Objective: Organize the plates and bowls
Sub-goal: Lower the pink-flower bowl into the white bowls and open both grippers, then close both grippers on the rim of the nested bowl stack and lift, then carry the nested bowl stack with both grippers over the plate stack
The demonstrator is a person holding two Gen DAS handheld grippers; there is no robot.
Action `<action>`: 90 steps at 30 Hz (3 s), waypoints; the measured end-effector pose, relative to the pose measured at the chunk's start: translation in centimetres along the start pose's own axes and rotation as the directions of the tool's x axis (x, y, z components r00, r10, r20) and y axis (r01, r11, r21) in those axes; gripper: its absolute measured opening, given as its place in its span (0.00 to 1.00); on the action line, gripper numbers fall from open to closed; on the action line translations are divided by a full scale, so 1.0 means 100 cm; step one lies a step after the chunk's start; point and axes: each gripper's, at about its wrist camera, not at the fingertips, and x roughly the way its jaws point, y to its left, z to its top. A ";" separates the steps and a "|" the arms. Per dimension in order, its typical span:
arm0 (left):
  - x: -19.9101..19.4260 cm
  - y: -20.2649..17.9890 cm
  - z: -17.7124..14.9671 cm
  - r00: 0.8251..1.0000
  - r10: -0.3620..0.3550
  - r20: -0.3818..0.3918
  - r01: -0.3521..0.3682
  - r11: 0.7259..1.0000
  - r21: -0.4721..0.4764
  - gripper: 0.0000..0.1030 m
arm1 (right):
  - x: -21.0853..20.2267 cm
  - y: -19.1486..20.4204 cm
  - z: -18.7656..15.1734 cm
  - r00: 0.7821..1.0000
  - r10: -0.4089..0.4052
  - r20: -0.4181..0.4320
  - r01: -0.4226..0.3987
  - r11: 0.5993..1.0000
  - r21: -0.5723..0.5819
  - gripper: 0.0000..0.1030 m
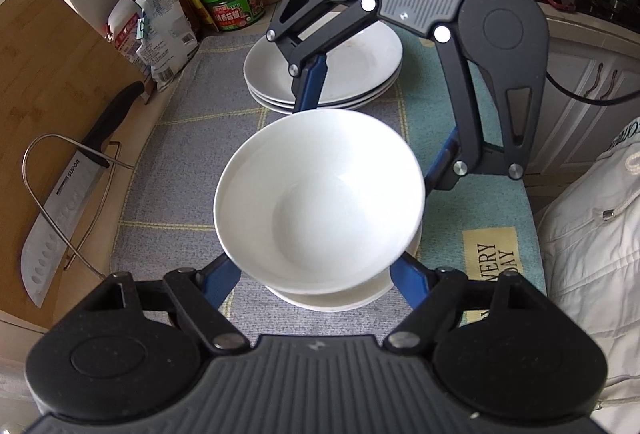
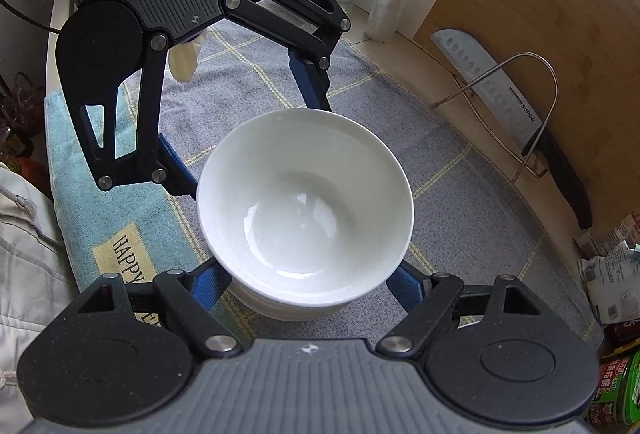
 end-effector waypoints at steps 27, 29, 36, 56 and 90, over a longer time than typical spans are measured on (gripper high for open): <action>0.010 -0.003 0.002 0.996 -0.061 -0.061 0.062 0.998 0.016 0.82 | 0.005 0.009 -0.002 0.999 0.027 -0.041 -0.028 0.999 -0.022 0.88; 0.007 -0.003 0.002 0.997 -0.052 -0.056 0.053 0.998 0.022 0.83 | 0.003 0.008 -0.003 0.999 0.021 -0.035 -0.022 1.000 -0.019 0.90; -0.007 -0.001 -0.001 1.000 -0.017 -0.027 0.018 1.000 0.024 0.87 | -0.017 0.003 0.000 0.999 0.001 0.041 -0.001 1.000 0.001 1.00; -0.006 -0.006 -0.004 0.998 -0.042 0.052 0.044 0.998 -0.050 0.93 | -0.013 0.012 -0.006 0.995 0.045 0.090 -0.047 0.999 0.020 1.00; 0.057 -0.034 -0.060 0.993 0.096 0.064 -0.082 0.979 -0.184 0.97 | 0.052 0.028 -0.056 0.991 -0.127 0.039 0.123 0.987 0.104 1.00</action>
